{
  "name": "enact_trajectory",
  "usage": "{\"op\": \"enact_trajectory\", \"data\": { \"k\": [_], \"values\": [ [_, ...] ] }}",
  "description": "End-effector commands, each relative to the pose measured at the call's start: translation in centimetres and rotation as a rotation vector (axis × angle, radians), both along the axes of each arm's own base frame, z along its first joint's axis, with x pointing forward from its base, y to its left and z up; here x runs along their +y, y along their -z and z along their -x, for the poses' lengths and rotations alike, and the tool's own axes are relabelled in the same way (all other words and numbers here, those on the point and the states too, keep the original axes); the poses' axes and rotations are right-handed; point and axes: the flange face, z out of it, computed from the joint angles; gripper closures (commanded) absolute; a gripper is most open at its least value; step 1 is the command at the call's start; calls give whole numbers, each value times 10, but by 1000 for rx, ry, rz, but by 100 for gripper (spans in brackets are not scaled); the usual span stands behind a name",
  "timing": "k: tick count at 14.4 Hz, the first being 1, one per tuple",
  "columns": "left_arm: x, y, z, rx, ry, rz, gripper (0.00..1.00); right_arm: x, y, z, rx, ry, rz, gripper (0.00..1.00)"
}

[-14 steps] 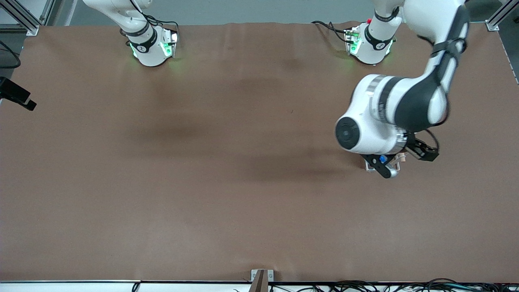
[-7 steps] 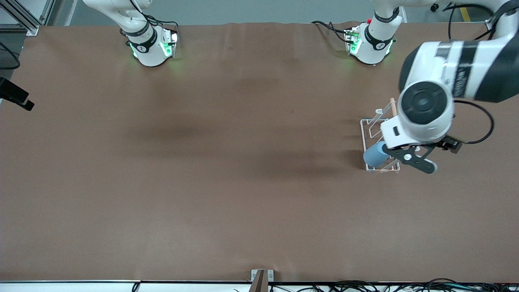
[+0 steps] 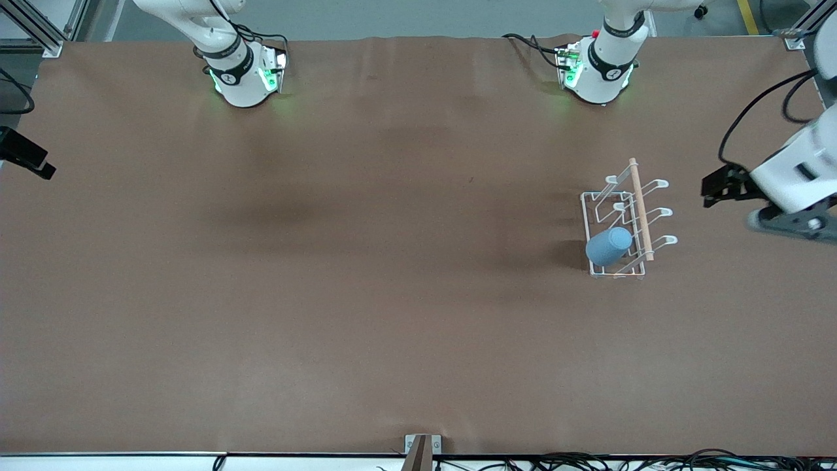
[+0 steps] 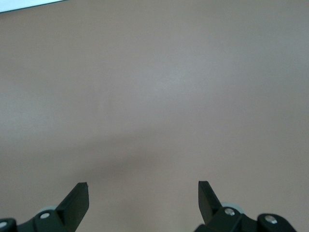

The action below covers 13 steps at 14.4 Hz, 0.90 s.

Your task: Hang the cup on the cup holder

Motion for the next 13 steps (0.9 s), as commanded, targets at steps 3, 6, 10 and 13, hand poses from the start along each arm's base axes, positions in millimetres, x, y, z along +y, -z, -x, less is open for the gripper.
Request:
{"op": "enact_trajectory", "data": {
  "k": [3,6,10,13],
  "values": [
    [32,-63,40,-99,-91,136,0,2,-2,-1,2,-11,9,0],
    [34,-75,64,-108,-112,139,0,2,-2,-1,2,-11,9,0],
    [34,-77,88,-105,-135,129,0,3,-3,0,0,-12,9,0],
    [33,-77,88,-104,-137,120,0,3,-2,-1,2,-12,9,0]
  ]
}}
